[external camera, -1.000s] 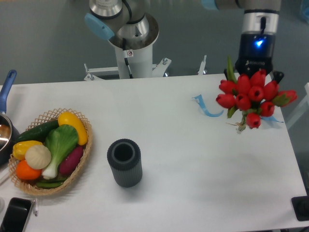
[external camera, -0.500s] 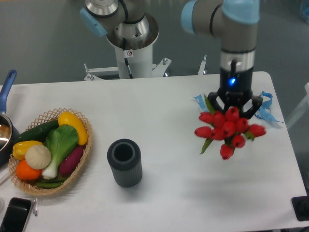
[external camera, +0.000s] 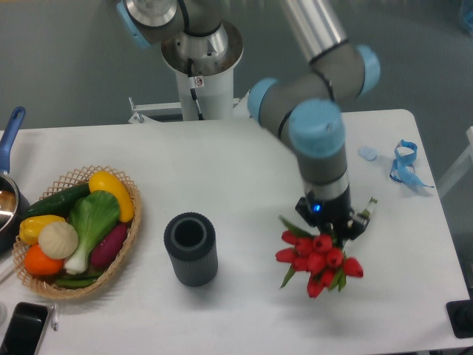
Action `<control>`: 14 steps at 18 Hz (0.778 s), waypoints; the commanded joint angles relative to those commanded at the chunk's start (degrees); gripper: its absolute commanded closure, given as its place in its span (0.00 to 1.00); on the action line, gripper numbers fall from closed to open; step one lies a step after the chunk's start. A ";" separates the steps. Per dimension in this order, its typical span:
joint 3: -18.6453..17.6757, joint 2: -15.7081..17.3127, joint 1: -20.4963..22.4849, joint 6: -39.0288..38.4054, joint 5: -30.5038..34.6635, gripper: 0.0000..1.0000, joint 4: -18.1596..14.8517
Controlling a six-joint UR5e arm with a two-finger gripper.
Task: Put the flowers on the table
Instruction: 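Carry the tulip bouquet toward the black cup and lower it onto the table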
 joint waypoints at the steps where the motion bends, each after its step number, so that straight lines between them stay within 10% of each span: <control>1: 0.09 -0.80 -0.18 0.00 0.00 0.65 0.00; 11: 3.43 -4.94 -1.32 -0.79 -0.17 0.63 0.09; 12: 3.43 -4.76 -1.32 -0.79 -0.26 0.59 0.26; 14: 3.61 -4.58 -1.32 -0.79 -0.35 0.20 0.61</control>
